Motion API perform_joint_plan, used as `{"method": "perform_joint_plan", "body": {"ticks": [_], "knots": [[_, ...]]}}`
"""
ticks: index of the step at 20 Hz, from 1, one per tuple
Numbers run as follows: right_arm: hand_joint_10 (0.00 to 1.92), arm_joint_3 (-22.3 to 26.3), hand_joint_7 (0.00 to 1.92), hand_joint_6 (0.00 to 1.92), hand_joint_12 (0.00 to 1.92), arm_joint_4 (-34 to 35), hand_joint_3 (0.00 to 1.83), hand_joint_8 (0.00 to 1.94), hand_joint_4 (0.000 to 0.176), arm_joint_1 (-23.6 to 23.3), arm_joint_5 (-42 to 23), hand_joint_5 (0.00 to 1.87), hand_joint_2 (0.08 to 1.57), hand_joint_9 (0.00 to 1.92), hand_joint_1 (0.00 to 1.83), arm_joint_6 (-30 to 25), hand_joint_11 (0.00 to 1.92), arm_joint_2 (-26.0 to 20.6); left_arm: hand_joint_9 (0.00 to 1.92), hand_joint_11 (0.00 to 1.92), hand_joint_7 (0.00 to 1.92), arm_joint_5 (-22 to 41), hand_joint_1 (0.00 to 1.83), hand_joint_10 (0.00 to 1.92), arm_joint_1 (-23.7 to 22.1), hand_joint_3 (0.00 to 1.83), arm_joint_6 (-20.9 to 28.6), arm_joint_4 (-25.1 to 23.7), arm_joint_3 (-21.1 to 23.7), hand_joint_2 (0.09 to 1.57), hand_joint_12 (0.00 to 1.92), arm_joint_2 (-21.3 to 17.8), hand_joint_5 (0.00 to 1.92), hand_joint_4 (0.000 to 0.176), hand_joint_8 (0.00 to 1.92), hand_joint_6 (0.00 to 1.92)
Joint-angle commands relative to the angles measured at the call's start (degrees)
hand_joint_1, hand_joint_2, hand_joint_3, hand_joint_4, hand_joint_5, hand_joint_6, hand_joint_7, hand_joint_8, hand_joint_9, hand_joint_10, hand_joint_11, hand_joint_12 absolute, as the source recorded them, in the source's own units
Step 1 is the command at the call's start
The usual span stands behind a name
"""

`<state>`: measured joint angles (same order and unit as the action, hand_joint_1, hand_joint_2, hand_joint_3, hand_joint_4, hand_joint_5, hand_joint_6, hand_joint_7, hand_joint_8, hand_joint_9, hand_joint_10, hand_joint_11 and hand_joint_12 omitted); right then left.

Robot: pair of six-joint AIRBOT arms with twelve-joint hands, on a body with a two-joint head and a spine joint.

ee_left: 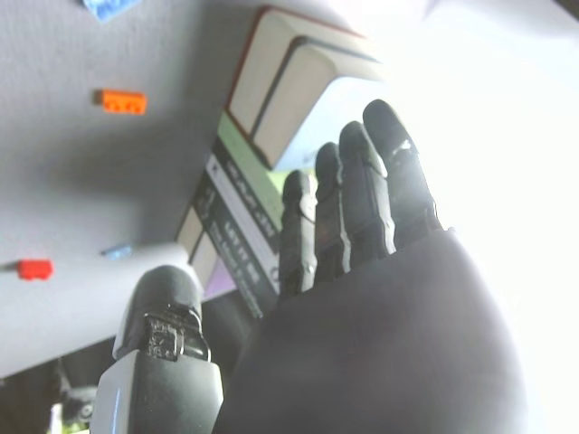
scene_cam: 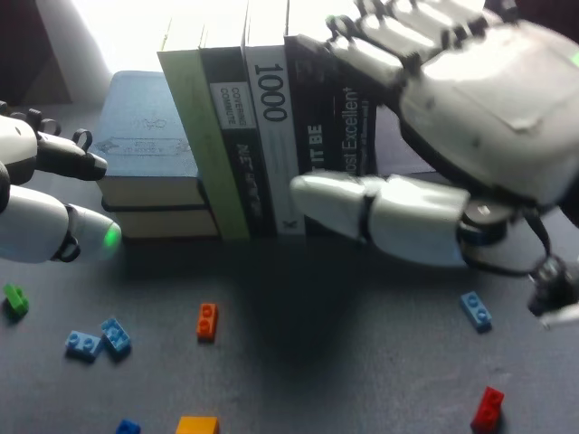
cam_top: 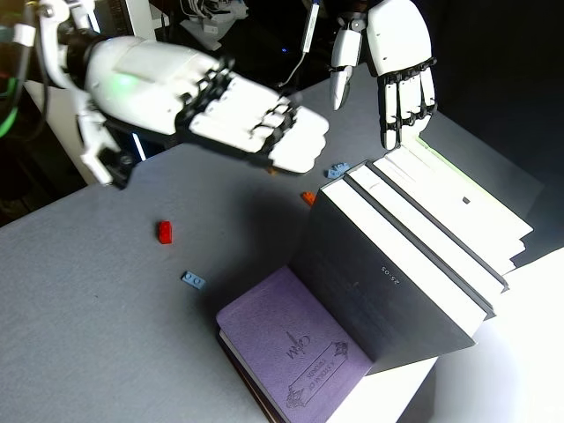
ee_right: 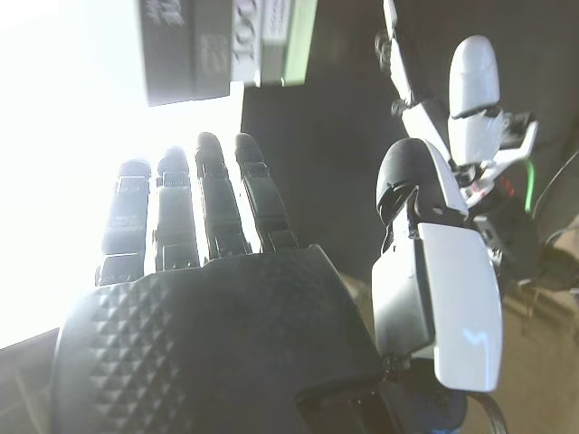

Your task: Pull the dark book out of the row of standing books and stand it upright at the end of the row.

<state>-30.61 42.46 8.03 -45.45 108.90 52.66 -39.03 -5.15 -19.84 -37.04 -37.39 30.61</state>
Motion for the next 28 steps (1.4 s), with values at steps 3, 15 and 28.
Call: {"method": "perform_joint_plan", "body": {"ticks": [3,15,28], "knots": [[0.01,-2.18,0.14,0.15,0.0,-6.69,0.0,0.03,0.028,-1.17,-6.91,0.42,1.15,0.02,0.0,-1.15,0.0,1.69,0.19,0.0,0.19,3.23,0.09,0.01,-0.79,0.0,-0.01,-2.58,-0.18,1.25,0.65,-0.24,0.21,0.053,0.01,0.0],[0.0,-13.31,0.19,0.12,0.0,-9.67,0.0,0.0,0.0,-3.93,-8.84,0.85,1.16,0.0,0.0,-2.27,0.0,10.03,0.18,0.0,0.19,3.23,0.1,0.0,-0.59,0.0,-0.36,-2.62,-0.26,1.26,0.61,-0.27,0.19,0.056,0.0,0.0],[0.0,-9.53,0.19,0.09,0.0,-2.7,0.0,0.0,0.0,-1.15,-8.72,0.8,1.17,0.0,0.0,4.78,0.0,8.79,0.18,0.0,0.2,3.23,0.1,0.0,-0.39,0.0,-0.53,-2.62,-0.34,1.25,0.6,-0.28,0.2,0.038,0.0,0.0]]}}
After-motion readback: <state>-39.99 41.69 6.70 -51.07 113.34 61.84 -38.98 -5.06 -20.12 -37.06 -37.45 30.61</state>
